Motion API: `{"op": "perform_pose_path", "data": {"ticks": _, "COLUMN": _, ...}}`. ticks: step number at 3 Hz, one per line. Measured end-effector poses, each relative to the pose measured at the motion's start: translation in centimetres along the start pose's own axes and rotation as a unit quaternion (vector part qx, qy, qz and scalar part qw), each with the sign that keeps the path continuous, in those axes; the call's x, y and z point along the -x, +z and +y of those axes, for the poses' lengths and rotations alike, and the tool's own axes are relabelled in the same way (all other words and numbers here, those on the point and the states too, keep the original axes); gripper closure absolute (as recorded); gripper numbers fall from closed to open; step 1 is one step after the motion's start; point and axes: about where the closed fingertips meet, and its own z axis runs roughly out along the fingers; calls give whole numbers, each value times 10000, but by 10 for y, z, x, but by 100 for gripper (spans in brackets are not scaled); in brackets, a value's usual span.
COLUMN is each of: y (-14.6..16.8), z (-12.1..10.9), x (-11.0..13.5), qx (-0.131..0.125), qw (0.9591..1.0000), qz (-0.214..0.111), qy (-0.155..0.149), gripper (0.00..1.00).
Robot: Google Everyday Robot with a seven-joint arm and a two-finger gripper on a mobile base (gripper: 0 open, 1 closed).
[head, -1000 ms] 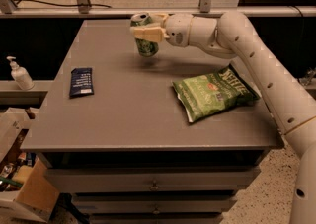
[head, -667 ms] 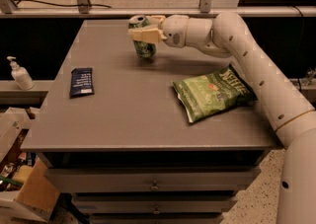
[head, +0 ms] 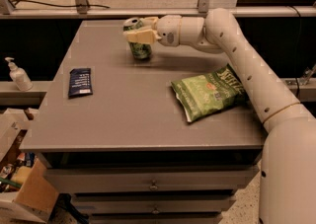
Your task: Place green can upright
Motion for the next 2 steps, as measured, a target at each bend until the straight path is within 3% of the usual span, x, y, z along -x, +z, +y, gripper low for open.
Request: {"op": "perform_pose_path", "data": {"ticks": 2, "y": 0, "z": 0, "x": -5, "qx": 34, "qw": 9999, "qz": 146, "qy": 38, "gripper": 36}}
